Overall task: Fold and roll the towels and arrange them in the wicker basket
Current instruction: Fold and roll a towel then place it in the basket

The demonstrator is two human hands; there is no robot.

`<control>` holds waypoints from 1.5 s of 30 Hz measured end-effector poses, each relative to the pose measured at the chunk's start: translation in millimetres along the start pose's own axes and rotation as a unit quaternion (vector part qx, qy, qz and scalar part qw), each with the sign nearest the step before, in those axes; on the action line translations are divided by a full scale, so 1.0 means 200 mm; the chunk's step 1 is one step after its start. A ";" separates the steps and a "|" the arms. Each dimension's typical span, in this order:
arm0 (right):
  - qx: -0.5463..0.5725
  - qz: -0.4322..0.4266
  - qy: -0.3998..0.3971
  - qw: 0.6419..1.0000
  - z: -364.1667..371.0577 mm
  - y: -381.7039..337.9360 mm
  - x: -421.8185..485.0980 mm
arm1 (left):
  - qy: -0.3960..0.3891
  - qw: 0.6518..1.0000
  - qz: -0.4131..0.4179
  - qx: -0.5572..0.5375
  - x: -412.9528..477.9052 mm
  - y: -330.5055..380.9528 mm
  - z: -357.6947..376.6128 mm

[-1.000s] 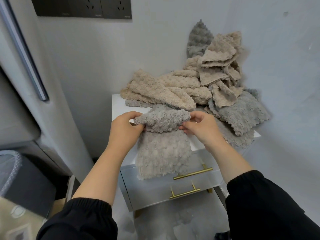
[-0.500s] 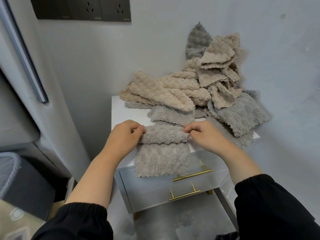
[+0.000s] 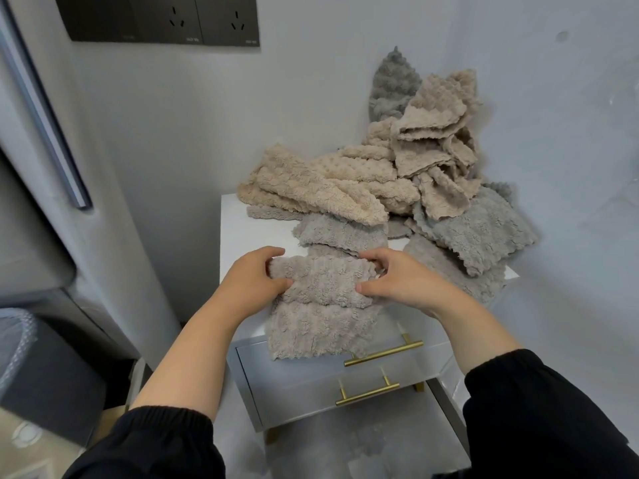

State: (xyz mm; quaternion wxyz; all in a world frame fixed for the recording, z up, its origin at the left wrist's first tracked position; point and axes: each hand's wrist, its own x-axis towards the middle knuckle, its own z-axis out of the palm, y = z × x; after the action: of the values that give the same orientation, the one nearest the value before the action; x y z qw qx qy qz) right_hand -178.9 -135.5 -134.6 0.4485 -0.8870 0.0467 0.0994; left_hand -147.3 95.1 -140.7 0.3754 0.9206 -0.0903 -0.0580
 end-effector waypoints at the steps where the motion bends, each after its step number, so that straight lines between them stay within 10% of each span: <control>1: 0.032 0.010 -0.014 0.999 0.00 0.00 0.00 | -0.002 1.000 -0.002 -0.006 0.00 0.00 0.00; 18: -0.006 -0.121 0.250 0.961 0.06 -0.01 0.02 | 0.199 0.974 0.105 -0.035 0.02 0.04 0.05; 45: -0.044 -0.044 0.025 0.998 0.00 0.05 -0.07 | -0.034 0.998 0.026 -0.047 -0.01 0.02 0.04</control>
State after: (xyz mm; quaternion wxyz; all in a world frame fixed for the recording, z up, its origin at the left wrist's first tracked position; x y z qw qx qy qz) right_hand -194.4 -140.9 -138.6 0.4113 -0.9095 0.0141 0.0592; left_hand -151.5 87.6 -144.2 0.4162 0.8968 -0.1241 -0.0842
